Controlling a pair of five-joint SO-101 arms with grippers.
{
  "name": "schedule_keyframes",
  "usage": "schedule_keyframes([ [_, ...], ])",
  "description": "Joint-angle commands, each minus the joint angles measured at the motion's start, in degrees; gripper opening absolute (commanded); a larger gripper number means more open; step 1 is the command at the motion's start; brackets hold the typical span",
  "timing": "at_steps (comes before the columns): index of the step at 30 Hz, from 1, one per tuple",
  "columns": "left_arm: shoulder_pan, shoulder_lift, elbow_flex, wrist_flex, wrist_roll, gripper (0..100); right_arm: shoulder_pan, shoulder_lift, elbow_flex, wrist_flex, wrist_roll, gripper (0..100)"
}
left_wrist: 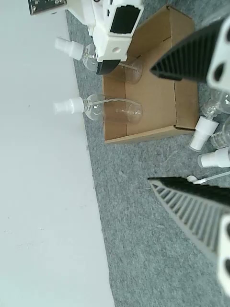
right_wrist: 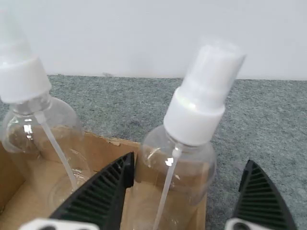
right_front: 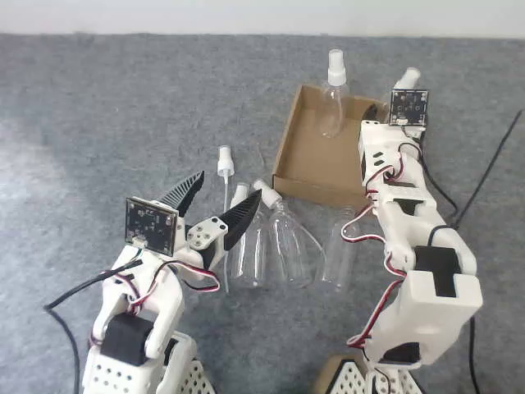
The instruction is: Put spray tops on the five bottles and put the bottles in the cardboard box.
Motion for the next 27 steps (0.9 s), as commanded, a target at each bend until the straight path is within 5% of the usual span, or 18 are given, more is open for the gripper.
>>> schedule_keyframes([
  [1, 0.1, -0.6, -0.3, -1.5, -0.4, 30, 0.2, -4.3, -3.9, -1.0, 0.6, 30.0],
  [27, 0.2, -0.4, -0.3, -1.5, -0.4, 30, 0.2, -8.5, -4.0, -1.0, 0.6, 30.0],
])
